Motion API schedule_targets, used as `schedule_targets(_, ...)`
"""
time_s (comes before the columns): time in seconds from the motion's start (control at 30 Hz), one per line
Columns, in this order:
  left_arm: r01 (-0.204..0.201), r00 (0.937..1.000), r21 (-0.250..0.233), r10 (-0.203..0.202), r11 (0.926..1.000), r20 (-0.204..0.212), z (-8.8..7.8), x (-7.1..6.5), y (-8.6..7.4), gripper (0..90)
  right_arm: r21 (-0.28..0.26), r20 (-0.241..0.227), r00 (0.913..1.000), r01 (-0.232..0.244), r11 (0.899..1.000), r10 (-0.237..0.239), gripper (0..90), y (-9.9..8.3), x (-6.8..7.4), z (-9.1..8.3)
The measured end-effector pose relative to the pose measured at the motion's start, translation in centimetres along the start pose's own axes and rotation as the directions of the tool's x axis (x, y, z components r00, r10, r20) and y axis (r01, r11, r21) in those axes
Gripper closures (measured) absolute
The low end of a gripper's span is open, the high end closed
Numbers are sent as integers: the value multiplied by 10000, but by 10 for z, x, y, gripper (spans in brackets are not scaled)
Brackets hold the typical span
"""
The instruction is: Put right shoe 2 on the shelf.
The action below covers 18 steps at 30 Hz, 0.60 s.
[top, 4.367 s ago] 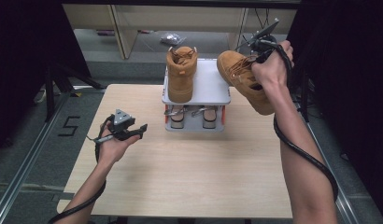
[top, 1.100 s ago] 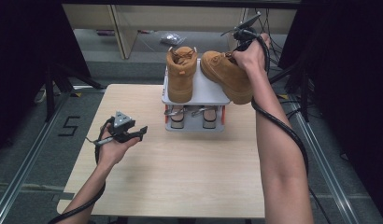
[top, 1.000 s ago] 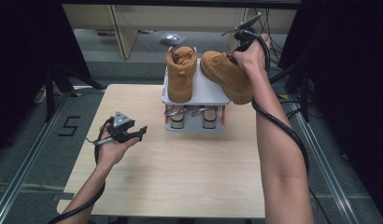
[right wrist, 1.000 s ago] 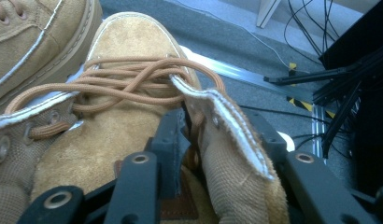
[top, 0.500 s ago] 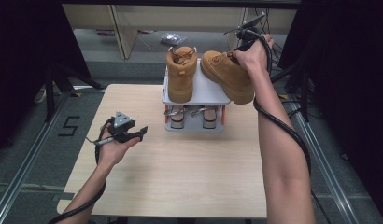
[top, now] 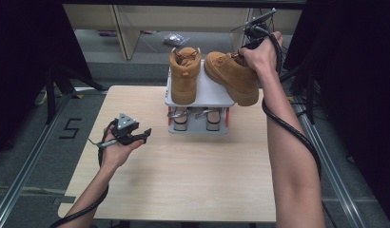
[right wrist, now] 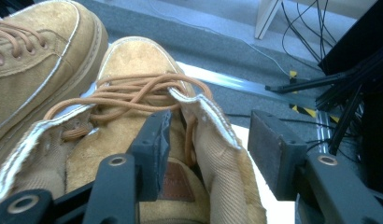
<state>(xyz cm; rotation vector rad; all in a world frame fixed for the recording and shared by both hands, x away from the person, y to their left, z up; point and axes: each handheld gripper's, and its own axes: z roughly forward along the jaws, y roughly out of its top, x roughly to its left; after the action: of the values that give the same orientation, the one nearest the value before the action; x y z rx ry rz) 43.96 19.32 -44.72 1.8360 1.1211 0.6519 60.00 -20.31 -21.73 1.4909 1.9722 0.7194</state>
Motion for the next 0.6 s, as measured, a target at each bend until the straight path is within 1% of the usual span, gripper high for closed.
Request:
schedule_targets(0.03,15,10000,-2,-15,10000,14,0,-1,0,419,-114,-167,9998,-94,9999,92,501,0,-1,-4)
schedule_targets(0.07,15,10000,-2,-15,10000,14,0,-1,0,419,-155,-204,9997,-136,9998,133,501,0,-1,-5)
schedule_targets(0.1,10,10000,11,-10,10000,16,0,-1,0,419,-171,-145,9999,-46,9998,44,505,0,-1,-7)
schedule_targets(0.13,38,10000,-17,-38,10000,31,1,-2,1,418,-180,-163,9998,-88,9998,85,511,0,-2,-9)
schedule_targets(0.17,14,10000,-38,-14,10000,14,1,-2,1,419,-271,-158,9999,-23,9996,18,519,1,-2,-10)
schedule_targets(0.27,13,10000,-17,-13,10000,42,1,-2,1,419,-360,-227,9997,-130,9993,122,539,1,-3,-15)
schedule_targets(0.33,30,10000,-27,-30,10000,58,2,-3,0,419,-594,-261,9994,-222,9980,207,587,-1,-6,-20)
schedule_targets(0.37,30,10000,-27,-30,10000,58,2,-3,0,419,-594,-261,9994,-222,9980,207,587,-1,-6,-20)
schedule_targets(0.4,30,10000,-17,-30,10000,54,2,-3,0,419,-653,-343,9989,-339,9973,318,614,-1,-6,-23)
schedule_targets(0.43,12,10000,-15,-11,10000,47,2,-3,0,419,-714,-403,9987,-326,9969,298,655,-3,-9,-27)
schedule_targets(0.47,15,10000,-4,-15,10000,57,2,-3,0,419,-714,-403,9987,-326,9969,298,655,-3,-9,-27)
schedule_targets(0.5,11,10000,-19,-11,10000,68,2,-4,0,419,-658,-458,9988,-188,9977,158,714,-4,-11,-29)
schedule_targets(0.53,8,10000,-26,-8,10000,68,2,-4,0,419,-696,-427,9989,-227,9973,197,735,-5,-11,-30)
schedule_targets(0.57,8,10000,-26,-8,10000,68,2,-4,0,420,-696,-427,9989,-227,9973,197,735,-5,-11,-30)
schedule_targets(0.6,8,10000,-26,-8,10000,58,2,-5,0,420,-691,-477,9985,-289,9972,256,763,-6,-12,-32)
